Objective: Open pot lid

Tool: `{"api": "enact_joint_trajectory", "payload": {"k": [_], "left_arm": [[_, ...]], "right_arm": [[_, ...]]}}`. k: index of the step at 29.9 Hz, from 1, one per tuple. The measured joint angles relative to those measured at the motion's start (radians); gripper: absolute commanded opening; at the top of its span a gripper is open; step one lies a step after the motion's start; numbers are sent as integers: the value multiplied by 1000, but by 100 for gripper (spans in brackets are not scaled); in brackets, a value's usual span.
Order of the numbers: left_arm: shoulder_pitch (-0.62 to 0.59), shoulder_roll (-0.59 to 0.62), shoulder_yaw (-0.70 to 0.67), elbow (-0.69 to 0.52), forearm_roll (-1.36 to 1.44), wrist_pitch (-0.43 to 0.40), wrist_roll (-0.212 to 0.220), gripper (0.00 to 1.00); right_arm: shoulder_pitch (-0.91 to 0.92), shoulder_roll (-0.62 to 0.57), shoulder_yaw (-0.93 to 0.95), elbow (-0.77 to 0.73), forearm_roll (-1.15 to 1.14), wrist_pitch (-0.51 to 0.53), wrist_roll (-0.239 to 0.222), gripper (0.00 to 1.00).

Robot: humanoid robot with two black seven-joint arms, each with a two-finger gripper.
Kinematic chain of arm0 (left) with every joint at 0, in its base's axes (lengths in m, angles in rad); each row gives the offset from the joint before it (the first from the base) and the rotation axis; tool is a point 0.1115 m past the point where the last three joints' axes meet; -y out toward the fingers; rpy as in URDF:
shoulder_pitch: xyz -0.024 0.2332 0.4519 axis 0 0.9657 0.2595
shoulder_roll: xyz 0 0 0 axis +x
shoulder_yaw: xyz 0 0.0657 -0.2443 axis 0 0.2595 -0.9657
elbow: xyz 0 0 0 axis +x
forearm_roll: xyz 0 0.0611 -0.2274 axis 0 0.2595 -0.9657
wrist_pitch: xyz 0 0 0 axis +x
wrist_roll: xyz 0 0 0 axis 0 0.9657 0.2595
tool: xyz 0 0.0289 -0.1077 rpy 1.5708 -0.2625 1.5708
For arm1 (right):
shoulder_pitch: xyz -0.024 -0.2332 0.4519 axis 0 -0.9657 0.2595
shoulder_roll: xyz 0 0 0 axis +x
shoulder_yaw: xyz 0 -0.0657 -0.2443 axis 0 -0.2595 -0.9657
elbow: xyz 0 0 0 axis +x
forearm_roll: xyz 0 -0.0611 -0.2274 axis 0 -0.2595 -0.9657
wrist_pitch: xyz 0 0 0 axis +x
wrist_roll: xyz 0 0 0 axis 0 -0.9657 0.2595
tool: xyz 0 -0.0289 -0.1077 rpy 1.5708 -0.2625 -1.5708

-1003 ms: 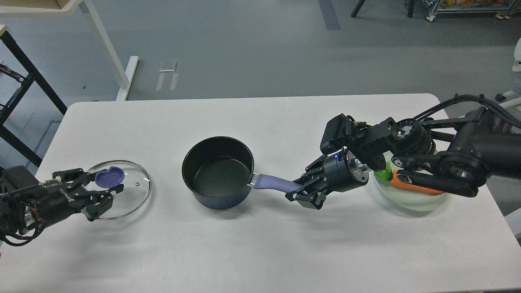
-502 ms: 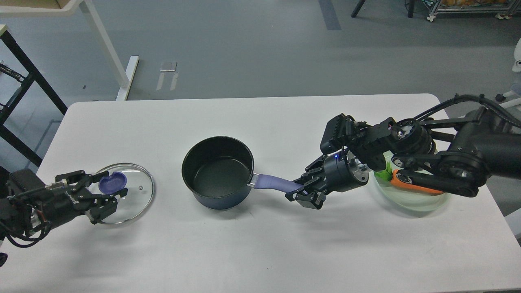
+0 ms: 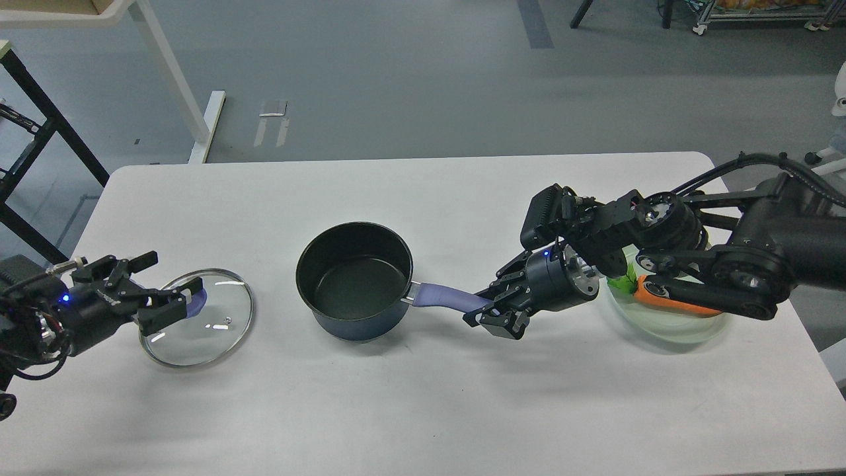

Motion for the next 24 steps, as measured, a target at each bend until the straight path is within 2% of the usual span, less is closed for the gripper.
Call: {"api": "enact_joint_trajectory", "payload": {"k": [3, 6, 10, 12, 13, 17, 24], "left_arm": [[-65, 30, -2, -47, -199, -95, 0, 99], [-133, 37, -2, -58, -434, -213, 0, 99], [-192, 39, -3, -56, -755, -337, 0, 99], [-201, 39, -3, -55, -878, -375, 0, 99], [-203, 39, -3, -55, -933, -391, 0, 99], [-204, 41, -4, -53, -1037, -427, 0, 99], [-206, 43, -14, -53, -1054, -466, 0, 99]], "right_arm": [[0, 2, -1, 0, 0, 0, 0, 38], [0, 2, -1, 0, 0, 0, 0, 42], [0, 2, -2, 0, 0, 0, 0, 58], [0, 2, -3, 0, 0, 0, 0, 69], [0, 1, -3, 0, 0, 0, 0, 78], [0, -3, -1, 2, 2, 1, 0, 97], [71, -45, 10, 25, 152, 9, 0, 98]]}}
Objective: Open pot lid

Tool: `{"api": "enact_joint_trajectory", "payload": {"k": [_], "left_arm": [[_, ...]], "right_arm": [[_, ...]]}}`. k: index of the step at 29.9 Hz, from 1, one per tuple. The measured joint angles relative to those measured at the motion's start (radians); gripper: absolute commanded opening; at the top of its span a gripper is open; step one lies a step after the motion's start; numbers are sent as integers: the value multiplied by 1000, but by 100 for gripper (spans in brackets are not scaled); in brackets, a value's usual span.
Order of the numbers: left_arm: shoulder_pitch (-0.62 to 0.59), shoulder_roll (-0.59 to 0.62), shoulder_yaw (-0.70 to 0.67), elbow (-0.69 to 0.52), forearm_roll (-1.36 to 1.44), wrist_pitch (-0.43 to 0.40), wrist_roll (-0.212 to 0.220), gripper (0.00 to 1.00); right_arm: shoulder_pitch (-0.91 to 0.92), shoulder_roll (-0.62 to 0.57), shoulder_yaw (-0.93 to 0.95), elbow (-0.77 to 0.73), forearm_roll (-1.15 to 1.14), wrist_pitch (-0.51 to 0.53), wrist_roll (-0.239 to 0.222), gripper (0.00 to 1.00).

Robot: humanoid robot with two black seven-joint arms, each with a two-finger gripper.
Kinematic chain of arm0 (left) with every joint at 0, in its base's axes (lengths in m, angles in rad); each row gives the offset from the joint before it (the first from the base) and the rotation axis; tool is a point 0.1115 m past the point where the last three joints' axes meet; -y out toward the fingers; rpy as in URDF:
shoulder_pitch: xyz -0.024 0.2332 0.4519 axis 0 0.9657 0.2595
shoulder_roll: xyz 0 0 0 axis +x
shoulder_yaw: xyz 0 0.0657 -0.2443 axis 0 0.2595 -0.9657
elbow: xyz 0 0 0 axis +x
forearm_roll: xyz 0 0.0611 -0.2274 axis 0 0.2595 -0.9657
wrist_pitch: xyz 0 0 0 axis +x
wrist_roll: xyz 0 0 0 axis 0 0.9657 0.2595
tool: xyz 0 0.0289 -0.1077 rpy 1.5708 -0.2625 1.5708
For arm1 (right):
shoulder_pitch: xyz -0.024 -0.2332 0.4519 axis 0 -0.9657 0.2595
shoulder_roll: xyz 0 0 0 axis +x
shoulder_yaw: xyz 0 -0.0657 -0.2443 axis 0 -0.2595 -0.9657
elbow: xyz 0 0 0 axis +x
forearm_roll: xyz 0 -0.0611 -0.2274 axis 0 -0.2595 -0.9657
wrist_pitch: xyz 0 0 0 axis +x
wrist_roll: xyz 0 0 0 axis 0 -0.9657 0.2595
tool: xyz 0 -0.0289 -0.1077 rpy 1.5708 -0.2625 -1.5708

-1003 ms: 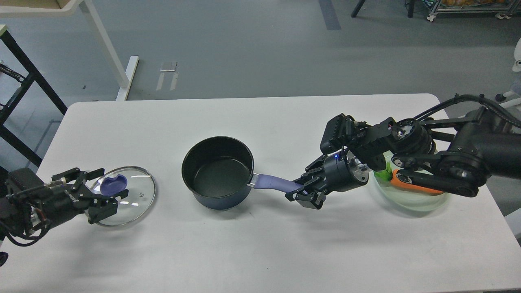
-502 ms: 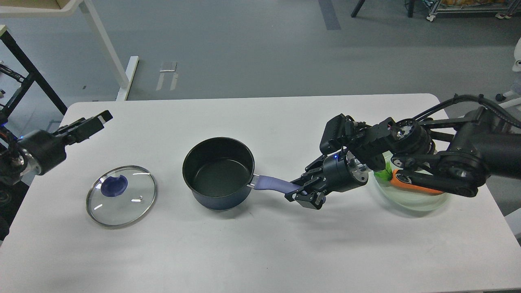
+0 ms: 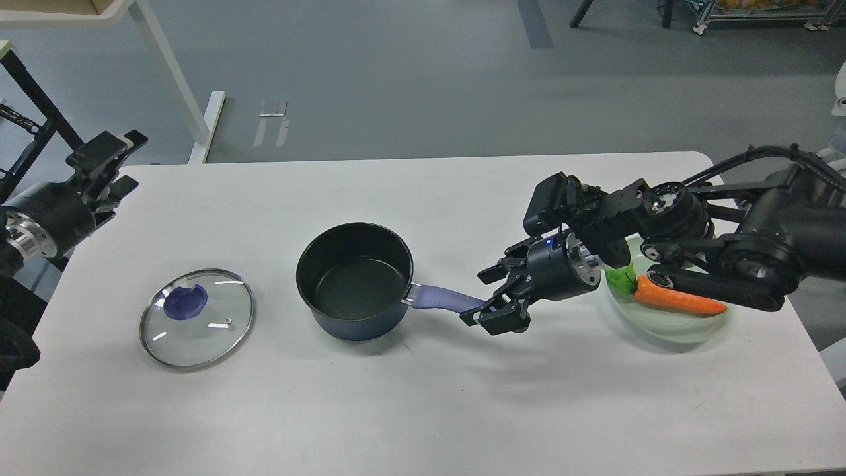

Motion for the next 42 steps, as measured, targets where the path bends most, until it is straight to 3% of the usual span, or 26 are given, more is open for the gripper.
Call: {"api": "enact_joint_trajectory", "payload": {"k": [10, 16, 23, 29, 32, 37, 42], "left_arm": [[1, -31, -93, 1, -129, -20, 0, 99], [3, -61, -95, 27, -342, -96, 0, 99], [17, -135, -104, 100, -484, -218, 0, 99], [36, -163, -109, 109, -518, -341, 0, 99], [60, -186, -119, 123, -556, -367, 4, 99], [123, -236, -209, 160, -645, -392, 99, 99], [179, -267, -267, 177, -657, -429, 112, 99]], "right_arm": [[-17, -164, 200, -1, 639, -18, 0, 99], [-235, -199, 395, -62, 958, -84, 0, 99], [-583, -172, 696, -94, 1233, -87, 0, 99], [-790, -67, 871, -133, 1306, -67, 0, 99], [-842, -22, 910, -187, 1308, 11, 0, 100], [-874, -14, 922, -223, 1308, 135, 0, 100], [-878, -6, 936, -223, 1308, 144, 0, 100]]}}
